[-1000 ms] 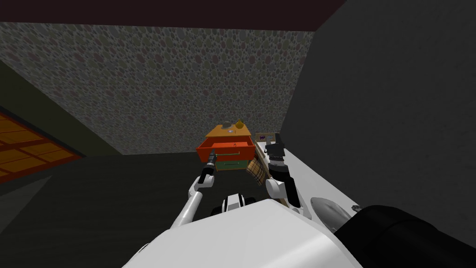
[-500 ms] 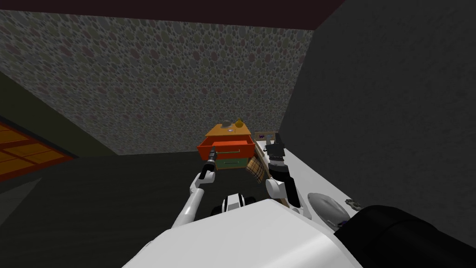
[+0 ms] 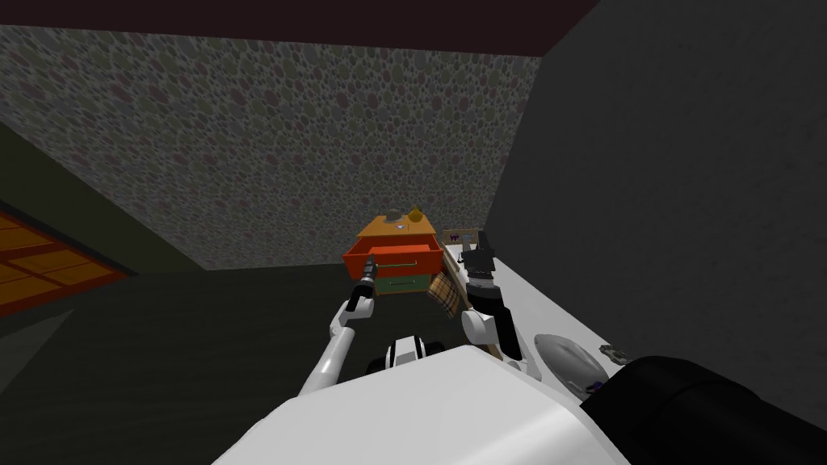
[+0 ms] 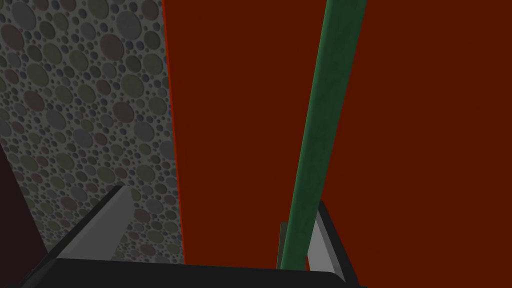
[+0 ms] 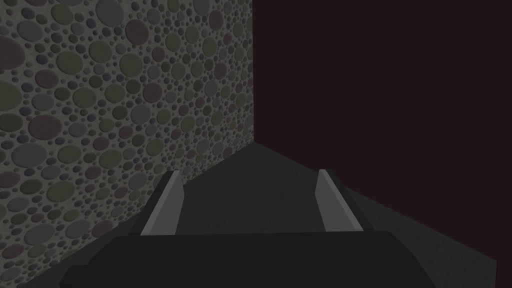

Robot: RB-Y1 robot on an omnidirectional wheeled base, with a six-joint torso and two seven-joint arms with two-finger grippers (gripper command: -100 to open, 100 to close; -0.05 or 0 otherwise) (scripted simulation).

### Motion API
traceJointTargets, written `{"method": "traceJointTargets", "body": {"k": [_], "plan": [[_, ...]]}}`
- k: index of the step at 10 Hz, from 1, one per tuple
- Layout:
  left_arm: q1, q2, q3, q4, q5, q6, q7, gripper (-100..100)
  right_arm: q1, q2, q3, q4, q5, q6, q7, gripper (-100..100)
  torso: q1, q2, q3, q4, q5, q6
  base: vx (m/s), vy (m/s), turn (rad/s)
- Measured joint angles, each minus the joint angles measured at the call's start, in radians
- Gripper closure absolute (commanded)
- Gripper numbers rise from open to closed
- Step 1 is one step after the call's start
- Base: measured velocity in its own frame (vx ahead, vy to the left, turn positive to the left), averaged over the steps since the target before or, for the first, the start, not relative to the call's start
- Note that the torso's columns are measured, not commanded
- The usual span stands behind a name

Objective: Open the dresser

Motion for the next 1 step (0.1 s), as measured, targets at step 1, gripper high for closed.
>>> {"method": "traceJointTargets", "body": {"k": [1], "plan": [[0.001, 0.0, 0.0, 0.0, 0.0, 0.0, 0.0, 0, 0.0, 0.0, 0.0, 0.0, 0.0, 0.0, 0.0, 0, 0.0, -0.001, 0.0, 0.0, 0.0, 0.0, 0.0, 0.0, 0.0]]}}
